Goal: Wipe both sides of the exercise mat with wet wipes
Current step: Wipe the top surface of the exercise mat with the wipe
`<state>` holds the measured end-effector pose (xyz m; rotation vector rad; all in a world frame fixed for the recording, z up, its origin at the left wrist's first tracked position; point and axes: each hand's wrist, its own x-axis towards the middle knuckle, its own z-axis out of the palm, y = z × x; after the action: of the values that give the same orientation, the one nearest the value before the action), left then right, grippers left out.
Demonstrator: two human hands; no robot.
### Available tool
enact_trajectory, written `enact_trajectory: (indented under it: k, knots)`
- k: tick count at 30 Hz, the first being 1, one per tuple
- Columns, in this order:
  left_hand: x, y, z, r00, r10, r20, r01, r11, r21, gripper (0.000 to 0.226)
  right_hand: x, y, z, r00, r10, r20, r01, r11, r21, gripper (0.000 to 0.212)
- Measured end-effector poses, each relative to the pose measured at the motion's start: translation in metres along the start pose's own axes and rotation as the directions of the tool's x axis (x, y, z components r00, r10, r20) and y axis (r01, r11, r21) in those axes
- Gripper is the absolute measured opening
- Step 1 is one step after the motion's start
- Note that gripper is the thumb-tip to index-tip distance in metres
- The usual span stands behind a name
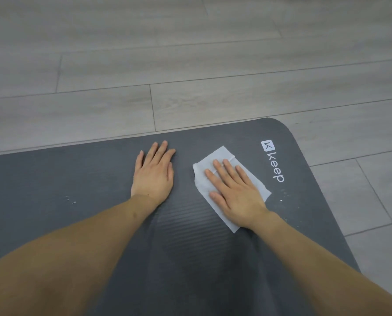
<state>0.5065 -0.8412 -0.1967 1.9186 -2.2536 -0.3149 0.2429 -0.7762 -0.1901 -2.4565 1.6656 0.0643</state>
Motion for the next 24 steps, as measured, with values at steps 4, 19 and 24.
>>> enact_trajectory:
  k: [4,19,24]
  knots:
    - [-0.001,-0.002,-0.003,1.0,0.019,0.023,-0.019,1.0,-0.011,0.048,0.002,0.002,-0.005,0.997,-0.05,0.06,0.052,0.998,-0.022,0.059]
    - [0.0,0.003,-0.002,1.0,-0.009,-0.007,0.009,0.999,0.034,0.049,0.067,0.016,-0.014,0.983,0.179,0.047,-0.181,0.981,0.062,0.058]
    - [0.0,0.001,-0.001,1.0,-0.011,-0.014,0.011,0.999,0.03,0.049,0.059,0.074,-0.02,0.863,0.504,0.044,-0.506,0.858,0.085,0.063]
